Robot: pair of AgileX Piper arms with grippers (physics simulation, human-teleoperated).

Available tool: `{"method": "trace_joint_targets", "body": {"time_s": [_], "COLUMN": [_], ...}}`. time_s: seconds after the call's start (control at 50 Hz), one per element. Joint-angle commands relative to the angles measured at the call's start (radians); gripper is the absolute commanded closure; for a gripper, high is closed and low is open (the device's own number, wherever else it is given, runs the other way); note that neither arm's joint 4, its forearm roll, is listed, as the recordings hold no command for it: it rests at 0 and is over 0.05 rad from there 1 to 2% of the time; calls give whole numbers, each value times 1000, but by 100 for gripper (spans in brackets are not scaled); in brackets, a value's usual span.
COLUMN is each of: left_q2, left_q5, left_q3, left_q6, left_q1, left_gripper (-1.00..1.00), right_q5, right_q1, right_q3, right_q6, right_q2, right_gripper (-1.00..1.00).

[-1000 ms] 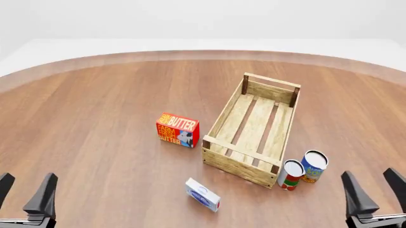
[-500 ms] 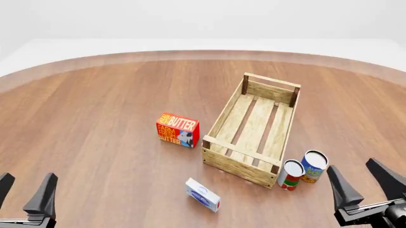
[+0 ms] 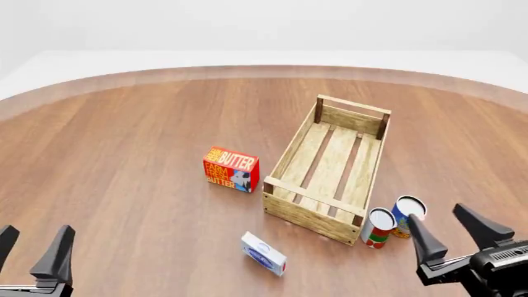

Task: Pick up the tomato sauce, and put it in the wooden tray.

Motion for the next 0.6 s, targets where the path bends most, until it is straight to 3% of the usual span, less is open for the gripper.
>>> {"method": "trace_joint_targets", "body": {"time_s": [0.02,0.6], "left_q2": [0,0], "left_q5": [0,0], "left_q3": [0,0], "left_q6": [0,0], "left_q1": [0,0], "left_gripper": [-100,-100], "right_q5": [-75,-357], "right_q1": [8,3], "right_q3": [10,17], "right_q6": [-7,15], "right_q2": [104,468], "right_gripper": [-100,-100]}}
